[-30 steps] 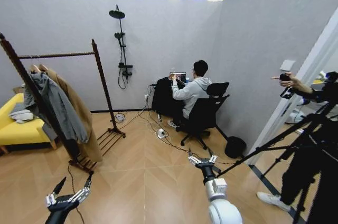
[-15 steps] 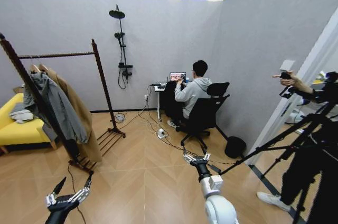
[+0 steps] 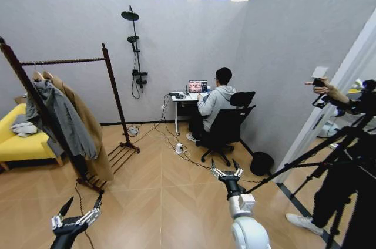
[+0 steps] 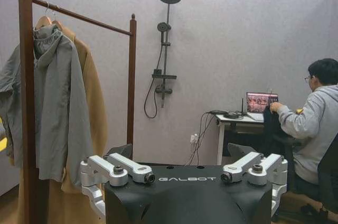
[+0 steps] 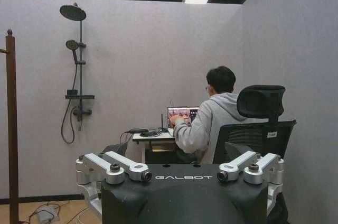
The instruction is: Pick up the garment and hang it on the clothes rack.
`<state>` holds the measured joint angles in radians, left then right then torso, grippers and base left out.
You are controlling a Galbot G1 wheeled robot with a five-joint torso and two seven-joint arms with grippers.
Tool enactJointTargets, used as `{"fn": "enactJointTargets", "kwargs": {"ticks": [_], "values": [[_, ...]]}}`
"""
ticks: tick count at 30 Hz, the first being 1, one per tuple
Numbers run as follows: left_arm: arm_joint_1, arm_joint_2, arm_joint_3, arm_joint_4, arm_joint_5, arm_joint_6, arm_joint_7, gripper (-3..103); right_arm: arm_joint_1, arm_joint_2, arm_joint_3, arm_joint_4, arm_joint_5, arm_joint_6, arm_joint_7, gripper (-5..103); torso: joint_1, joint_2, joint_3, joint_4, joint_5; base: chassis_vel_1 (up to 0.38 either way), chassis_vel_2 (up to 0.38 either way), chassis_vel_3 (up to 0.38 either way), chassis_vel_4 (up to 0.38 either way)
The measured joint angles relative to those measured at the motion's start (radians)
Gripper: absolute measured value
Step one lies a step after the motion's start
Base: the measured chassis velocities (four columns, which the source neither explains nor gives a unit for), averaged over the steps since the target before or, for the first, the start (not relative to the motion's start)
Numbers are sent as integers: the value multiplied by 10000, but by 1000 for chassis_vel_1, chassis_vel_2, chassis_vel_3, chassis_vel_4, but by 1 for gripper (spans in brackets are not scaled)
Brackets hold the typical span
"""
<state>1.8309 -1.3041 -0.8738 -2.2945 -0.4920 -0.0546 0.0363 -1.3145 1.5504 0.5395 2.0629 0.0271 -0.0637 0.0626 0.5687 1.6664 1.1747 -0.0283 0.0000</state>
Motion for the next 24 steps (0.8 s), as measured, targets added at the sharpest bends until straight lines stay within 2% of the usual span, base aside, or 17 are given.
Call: {"fn": "enactJointTargets", "kwargs": {"ticks": [11, 24], "values": [[0, 0, 0, 0, 0, 0, 0, 100, 119, 53, -87, -151, -9, 55, -144, 100, -3, 2, -1, 0, 0, -28, 26, 26, -32], [1, 0, 0, 0, 0, 1, 0, 100, 151, 15, -57, -313, 49, 208, -211, 100, 2, -1, 2, -2, 0, -201, 215, 199, -205]]}}
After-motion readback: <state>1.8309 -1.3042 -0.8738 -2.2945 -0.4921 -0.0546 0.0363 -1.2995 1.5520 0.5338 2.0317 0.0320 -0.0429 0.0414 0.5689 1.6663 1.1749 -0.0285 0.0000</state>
